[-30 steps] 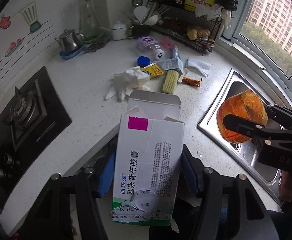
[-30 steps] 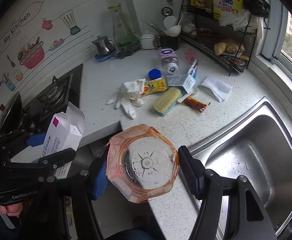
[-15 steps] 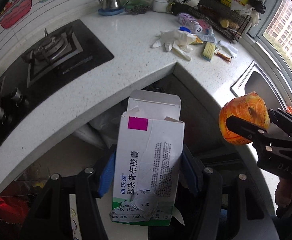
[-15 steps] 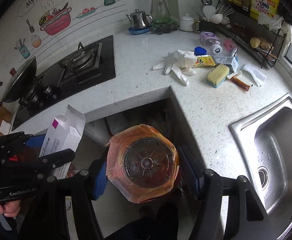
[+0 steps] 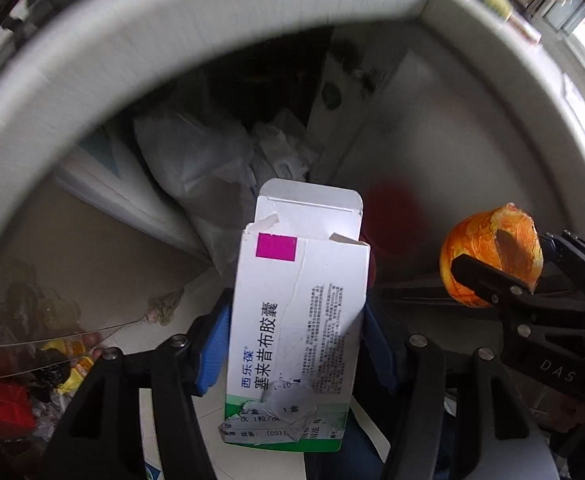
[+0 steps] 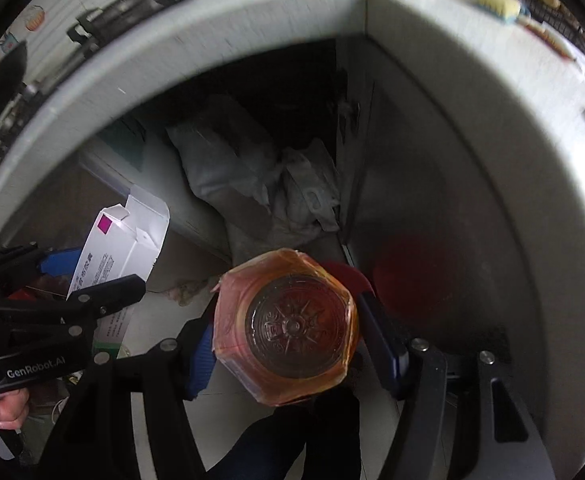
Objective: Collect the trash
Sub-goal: 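Carry both items down to the red bin and release them inside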
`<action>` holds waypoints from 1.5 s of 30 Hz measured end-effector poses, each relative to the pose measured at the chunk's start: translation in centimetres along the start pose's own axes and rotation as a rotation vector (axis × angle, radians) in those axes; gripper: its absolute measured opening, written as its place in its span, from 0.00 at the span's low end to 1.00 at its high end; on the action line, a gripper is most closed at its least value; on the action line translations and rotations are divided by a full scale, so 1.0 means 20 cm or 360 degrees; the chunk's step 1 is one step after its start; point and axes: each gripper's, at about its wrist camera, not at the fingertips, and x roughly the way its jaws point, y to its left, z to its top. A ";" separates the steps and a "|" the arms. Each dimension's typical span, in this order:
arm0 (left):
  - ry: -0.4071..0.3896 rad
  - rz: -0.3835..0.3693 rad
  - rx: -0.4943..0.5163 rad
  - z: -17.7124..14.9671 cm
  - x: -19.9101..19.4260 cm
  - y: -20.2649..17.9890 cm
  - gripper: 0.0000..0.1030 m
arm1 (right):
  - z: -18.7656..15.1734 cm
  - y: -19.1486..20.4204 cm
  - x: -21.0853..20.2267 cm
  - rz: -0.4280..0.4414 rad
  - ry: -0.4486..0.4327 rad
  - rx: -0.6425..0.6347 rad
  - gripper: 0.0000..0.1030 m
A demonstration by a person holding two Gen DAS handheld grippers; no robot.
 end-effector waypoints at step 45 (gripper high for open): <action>0.0248 -0.0234 0.0248 -0.02 0.93 -0.20 0.57 | -0.37 -0.27 0.57 -0.0423 -0.0031 0.0214 0.98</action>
